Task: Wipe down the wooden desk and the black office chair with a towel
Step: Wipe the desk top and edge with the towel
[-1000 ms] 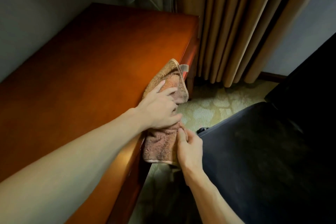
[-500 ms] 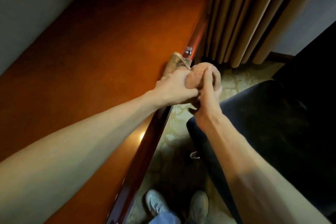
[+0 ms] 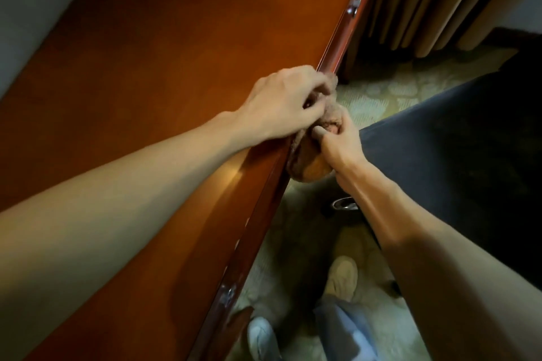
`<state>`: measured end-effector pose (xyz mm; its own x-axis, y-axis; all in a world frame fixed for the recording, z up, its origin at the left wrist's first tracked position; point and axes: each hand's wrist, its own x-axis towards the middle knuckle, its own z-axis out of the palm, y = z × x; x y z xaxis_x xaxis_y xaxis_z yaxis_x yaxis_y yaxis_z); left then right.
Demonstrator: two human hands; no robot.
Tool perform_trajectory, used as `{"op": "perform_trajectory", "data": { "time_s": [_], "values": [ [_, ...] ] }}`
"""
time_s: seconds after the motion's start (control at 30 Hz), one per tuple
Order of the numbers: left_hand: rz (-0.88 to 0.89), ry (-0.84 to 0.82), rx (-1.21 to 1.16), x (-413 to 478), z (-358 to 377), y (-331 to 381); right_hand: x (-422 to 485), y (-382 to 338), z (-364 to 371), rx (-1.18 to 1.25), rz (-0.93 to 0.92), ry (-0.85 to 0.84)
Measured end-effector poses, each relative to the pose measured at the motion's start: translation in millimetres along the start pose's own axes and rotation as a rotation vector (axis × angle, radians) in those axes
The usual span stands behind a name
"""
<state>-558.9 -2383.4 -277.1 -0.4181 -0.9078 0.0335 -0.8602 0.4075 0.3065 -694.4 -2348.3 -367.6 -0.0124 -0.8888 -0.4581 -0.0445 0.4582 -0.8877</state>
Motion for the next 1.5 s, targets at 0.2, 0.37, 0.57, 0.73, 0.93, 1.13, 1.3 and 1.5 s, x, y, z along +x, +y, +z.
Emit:
{"op": "perform_trajectory", "data": {
  "time_s": [0.2,0.37,0.57,0.73,0.93,1.13,1.3,1.5],
  "values": [
    [0.326,-0.047,0.257,-53,17,5,-70,47,31,0.006,-0.078,0.026],
    [0.393,-0.093,0.24,-117,21,20,-124,89,51,-0.052,-0.083,0.006],
    [0.378,-0.057,0.063,-185,25,56,-205,141,75,-0.185,0.021,-0.067],
    [0.345,-0.105,0.033,-232,29,70,-241,164,86,-0.154,0.079,-0.098],
    [0.322,-0.127,0.115,-306,29,55,-303,206,103,-0.059,0.092,-0.129],
    [-0.033,0.168,-0.156,-374,33,50,-380,251,119,-0.491,0.015,-0.242],
    [-0.209,0.162,-0.14,-422,29,51,-426,263,117,-0.761,-0.042,-0.376],
    [-0.268,0.105,-0.084,-456,13,31,-428,232,112,-0.589,-0.08,0.01]
  ]
}}
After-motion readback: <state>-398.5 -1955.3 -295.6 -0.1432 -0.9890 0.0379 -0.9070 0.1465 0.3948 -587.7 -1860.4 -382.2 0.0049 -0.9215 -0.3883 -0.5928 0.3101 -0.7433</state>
